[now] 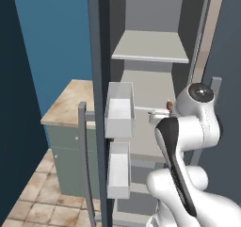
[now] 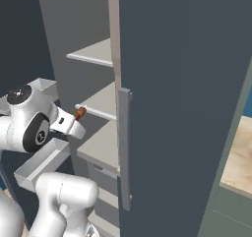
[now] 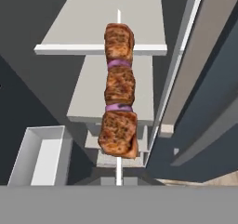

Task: Store the kebab skewer in the freezer for long-term storage. Close the freezer door after placing the cooked food.

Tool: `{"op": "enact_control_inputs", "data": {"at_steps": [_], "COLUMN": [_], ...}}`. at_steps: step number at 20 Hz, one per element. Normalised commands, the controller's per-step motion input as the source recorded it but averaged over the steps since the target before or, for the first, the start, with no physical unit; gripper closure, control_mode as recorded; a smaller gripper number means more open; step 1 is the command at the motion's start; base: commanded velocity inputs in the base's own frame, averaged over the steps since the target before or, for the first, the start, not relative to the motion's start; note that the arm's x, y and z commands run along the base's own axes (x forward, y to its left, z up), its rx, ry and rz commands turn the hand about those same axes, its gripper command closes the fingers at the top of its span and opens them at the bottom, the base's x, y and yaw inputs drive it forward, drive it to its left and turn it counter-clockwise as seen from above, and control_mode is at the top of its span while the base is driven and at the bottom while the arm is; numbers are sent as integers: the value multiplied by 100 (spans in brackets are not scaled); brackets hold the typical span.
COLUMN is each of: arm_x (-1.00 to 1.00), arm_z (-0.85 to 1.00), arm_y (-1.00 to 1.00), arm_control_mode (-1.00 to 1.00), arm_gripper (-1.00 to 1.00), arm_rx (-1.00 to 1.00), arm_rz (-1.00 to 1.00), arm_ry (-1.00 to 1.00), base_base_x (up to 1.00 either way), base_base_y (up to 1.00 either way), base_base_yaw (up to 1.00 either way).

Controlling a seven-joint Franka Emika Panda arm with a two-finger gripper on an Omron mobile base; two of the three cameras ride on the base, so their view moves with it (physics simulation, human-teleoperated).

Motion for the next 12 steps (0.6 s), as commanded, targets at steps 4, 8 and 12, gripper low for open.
{"op": "enact_control_inputs", "data": {"at_steps": [4,8,12], "arm_x": [47,44,43], "arm_z": [-16,-15,-8], "arm_y": [0,0,0], "arm_control_mode": [-100,-100,-100], "arm_gripper": [100,100,100], "arm_rx": [0,0,0], "arm_rz": [-4,0,0], "arm_ry": [-13,-7,-6], "base_base_x": [0,0,0], "base_base_y": [0,0,0], "base_base_yaw": [0,0,0]}}
